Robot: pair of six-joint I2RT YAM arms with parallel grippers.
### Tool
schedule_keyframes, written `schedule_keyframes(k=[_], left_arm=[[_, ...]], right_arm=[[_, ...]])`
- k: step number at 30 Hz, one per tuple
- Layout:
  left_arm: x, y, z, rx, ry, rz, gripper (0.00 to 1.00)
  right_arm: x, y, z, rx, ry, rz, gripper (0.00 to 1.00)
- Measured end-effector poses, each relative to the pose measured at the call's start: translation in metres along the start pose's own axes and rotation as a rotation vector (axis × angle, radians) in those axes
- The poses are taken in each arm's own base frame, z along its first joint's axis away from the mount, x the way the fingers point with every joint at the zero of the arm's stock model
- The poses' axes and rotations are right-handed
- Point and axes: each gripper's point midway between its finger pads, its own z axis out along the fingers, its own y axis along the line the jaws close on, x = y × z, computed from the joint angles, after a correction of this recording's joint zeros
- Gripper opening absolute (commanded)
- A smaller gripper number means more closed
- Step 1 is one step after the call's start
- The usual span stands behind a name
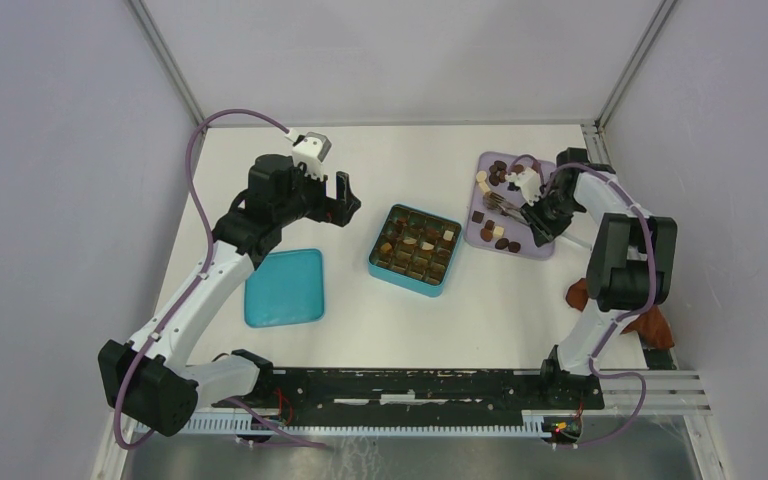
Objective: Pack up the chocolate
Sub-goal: Pick up the fake chocolate from the plate.
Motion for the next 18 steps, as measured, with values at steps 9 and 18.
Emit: schedule_keyframes(k=[9, 18], left_arm=[[0.006, -0.005, 0.002, 0.034, 0.007, 0.000, 1.00], [0.028, -0.019, 0.006, 0.123, 0.027, -0.036, 1.00]], right_arm=[[-0.004, 0.004, -0.018, 0.024, -0.055, -0.005, 0.00], [-0.026, 0.025, -0.051, 0.016, -0.215, -0.062, 0.00]])
